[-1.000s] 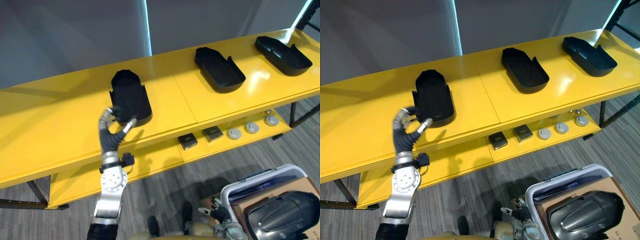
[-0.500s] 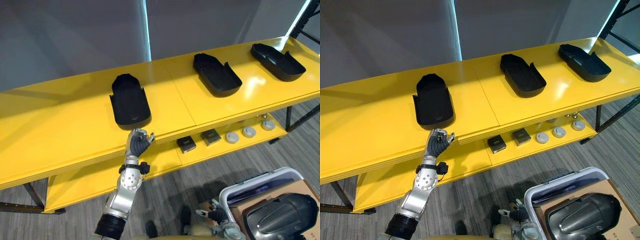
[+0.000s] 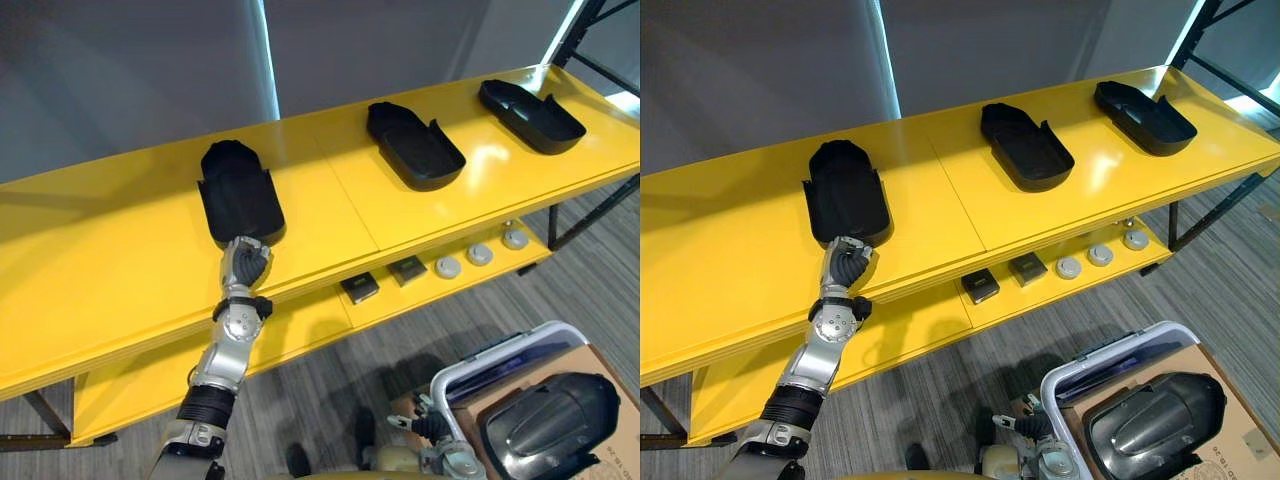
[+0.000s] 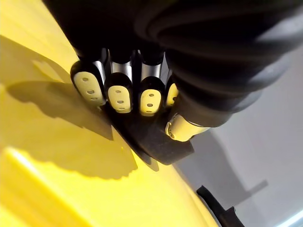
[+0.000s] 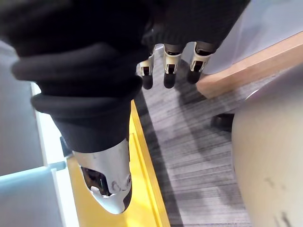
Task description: Walk over and take plastic housings, then place them on the shelf
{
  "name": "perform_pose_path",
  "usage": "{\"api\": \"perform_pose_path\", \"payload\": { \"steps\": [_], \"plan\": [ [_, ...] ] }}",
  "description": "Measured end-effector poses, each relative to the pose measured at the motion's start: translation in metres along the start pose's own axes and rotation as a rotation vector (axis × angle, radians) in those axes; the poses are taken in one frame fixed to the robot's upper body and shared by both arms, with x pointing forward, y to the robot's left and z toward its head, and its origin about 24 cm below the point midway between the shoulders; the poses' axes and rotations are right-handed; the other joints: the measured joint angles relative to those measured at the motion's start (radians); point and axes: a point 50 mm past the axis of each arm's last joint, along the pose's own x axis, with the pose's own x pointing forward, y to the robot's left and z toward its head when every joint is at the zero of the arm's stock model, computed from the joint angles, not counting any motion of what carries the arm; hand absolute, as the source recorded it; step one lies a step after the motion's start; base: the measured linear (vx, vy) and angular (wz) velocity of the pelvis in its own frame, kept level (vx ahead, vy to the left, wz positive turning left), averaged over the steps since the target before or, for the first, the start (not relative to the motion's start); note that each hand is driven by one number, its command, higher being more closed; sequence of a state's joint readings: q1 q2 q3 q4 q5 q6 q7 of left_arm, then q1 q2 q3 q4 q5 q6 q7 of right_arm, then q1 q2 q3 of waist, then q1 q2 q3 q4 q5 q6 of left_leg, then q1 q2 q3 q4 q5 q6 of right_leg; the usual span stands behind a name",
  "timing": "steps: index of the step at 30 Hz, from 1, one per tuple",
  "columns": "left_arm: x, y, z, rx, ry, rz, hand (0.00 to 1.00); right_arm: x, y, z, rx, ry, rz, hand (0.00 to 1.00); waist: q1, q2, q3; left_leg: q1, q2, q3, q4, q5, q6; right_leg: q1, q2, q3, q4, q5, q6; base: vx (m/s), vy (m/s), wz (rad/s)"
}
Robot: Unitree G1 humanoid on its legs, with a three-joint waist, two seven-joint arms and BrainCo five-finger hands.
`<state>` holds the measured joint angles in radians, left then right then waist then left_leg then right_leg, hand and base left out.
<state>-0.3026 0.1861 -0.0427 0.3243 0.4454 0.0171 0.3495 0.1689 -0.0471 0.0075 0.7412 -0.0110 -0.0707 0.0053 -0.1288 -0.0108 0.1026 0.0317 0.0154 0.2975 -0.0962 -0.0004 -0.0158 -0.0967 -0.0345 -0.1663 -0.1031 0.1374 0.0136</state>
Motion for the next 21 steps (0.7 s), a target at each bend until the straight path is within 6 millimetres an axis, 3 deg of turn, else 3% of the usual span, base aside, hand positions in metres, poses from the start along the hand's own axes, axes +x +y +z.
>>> {"api": "perform_pose_path", "payload": {
  "steps": [3,12,16,19,21],
  "plan": [
    [0.003,0.005,-0.002,0.015,0.003,0.009,1.0,0.001,0.0,0.002,-0.001,-0.007,0.002,0.0,-0.021,0.0,0.0,0.0,0.0,0.001,0.0,0.0,0.0,0.0,0.001,0.001,0.0,0.0,0.0,0.0,0.0,0.0],
    [0.006,0.009,0.009,-0.012,-0.039,0.025,1.0,0.001,0.0,0.003,0.0,-0.008,0.001,0.0,-0.02,0.0,0.0,0.002,-0.001,-0.012,0.001,0.001,0.001,0.006,-0.001,-0.009,0.003,0.0,0.0,0.0,0.002,0.03],
    [0.0,0.031,0.058,-0.139,-0.259,0.107,1.0,0.001,-0.001,0.002,0.003,-0.003,-0.004,0.0,-0.015,0.001,0.0,0.011,-0.002,-0.04,0.001,0.001,0.002,0.026,-0.004,-0.027,0.004,0.0,0.0,0.0,0.012,0.18],
    [-0.012,0.058,0.1,-0.258,-0.48,0.192,1.0,0.001,-0.004,-0.003,0.013,0.022,-0.016,0.0,0.015,0.004,0.0,0.012,-0.002,-0.058,0.001,0.001,0.002,0.034,-0.007,-0.04,0.004,0.0,0.0,-0.02,0.019,0.18],
    [-0.023,0.079,0.109,-0.313,-0.552,0.265,1.0,0.001,-0.006,-0.005,0.017,0.033,-0.025,0.0,0.03,0.01,-0.001,0.013,-0.002,-0.077,0.001,0.001,0.002,0.042,-0.008,-0.056,0.004,-0.001,0.0,-0.02,0.015,0.25]
  ]
}}
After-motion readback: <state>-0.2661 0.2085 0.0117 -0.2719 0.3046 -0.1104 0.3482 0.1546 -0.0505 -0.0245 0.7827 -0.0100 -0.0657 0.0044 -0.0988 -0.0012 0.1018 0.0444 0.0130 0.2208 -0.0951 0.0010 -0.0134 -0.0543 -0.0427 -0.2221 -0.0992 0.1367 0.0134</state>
